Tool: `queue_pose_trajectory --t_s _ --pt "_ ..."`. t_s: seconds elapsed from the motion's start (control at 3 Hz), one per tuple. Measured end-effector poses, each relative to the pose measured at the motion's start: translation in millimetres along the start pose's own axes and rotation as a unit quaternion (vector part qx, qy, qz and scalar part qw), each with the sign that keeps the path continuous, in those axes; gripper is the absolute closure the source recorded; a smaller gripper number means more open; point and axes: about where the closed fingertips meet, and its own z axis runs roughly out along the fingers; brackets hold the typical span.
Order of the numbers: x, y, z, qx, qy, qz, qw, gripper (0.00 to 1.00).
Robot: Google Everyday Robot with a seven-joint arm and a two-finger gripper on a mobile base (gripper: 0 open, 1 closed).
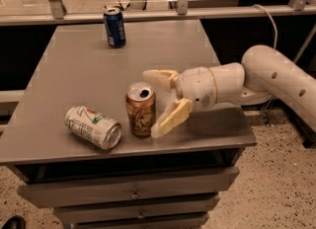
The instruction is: Move orange can near 7up can
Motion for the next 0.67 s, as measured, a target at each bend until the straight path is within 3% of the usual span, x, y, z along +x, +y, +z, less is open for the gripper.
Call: queue_pose_trajectory --t_s 0.33,0.67 --pt "-9.8 -26.3 -49.3 0.031 0.03 -0.03 0.9986 0.0" --pt "-14.5 -59.8 -119.9 0.092 0.076 -0.039 0.992 0.0"
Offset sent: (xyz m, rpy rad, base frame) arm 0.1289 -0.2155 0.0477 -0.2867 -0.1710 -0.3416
